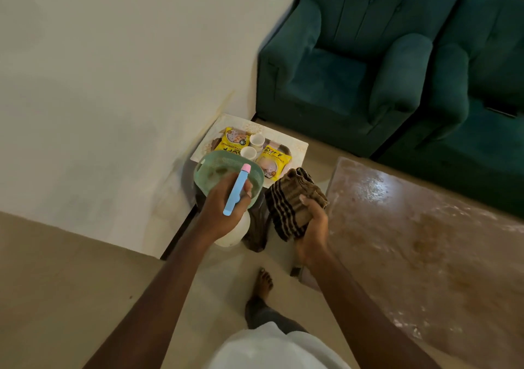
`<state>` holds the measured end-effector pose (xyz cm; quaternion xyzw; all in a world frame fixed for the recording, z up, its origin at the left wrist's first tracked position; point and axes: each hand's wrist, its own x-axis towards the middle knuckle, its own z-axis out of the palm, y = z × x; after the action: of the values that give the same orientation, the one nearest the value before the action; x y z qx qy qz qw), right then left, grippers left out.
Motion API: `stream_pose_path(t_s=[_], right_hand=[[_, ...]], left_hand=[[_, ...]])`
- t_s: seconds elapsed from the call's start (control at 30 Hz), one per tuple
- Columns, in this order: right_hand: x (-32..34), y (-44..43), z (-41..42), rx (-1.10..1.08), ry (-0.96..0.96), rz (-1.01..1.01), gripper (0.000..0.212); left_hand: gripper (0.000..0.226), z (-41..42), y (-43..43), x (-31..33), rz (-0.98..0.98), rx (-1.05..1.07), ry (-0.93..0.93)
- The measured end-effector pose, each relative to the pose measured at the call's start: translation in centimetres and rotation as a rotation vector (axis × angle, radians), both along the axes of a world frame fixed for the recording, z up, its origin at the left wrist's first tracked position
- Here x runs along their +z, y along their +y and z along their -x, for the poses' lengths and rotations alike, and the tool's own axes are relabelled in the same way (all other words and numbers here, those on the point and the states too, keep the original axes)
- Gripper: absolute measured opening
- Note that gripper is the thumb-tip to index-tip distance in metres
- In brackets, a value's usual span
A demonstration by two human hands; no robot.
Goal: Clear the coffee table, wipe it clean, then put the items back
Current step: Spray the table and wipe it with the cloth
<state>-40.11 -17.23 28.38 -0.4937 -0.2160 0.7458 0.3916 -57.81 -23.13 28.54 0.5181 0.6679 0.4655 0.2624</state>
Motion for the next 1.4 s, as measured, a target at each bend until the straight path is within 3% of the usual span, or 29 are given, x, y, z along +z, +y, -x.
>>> stream_pose_path(t_s=[0.33,0.47,0.73,0.93,1.13,1.4], right_hand=[[-1.0,-7.9,-9.0,-0.146,-0.124,-0.042,0.038],[-1.1,-10.0,-13.0,-0.13,-0.18,-0.103,0.017],[-1.1,-11.9,-23.1,-0.176,-0.222,-0.114,0.014],[-0.7,-12.9,-34.6,-0.239,-0.251,-0.16,0.013],[-0.8,-13.7,-48.1,-0.336,-0.263,-0.18,0.024],[-0.4,-14.1,-59.8,-0.492,-0.29,-0.155,0.022]], left_hand=[[0.008,-8.3,-7.2,0.6,0.045,-0.062,-0.001],[0.004,-12.0,-8.5,0.9,0.048,-0.106,0.009],[0.008,-20.7,-9.0,1.4,0.06,-0.175,0.012],[0.007,-31.2,-8.3,0.9,0.136,-0.254,0.027],[0.006,-44.2,-7.3,0.4,0.163,-0.326,0.043],[0.008,-57.9,-4.9,0.5,0.252,-0.488,0.049]])
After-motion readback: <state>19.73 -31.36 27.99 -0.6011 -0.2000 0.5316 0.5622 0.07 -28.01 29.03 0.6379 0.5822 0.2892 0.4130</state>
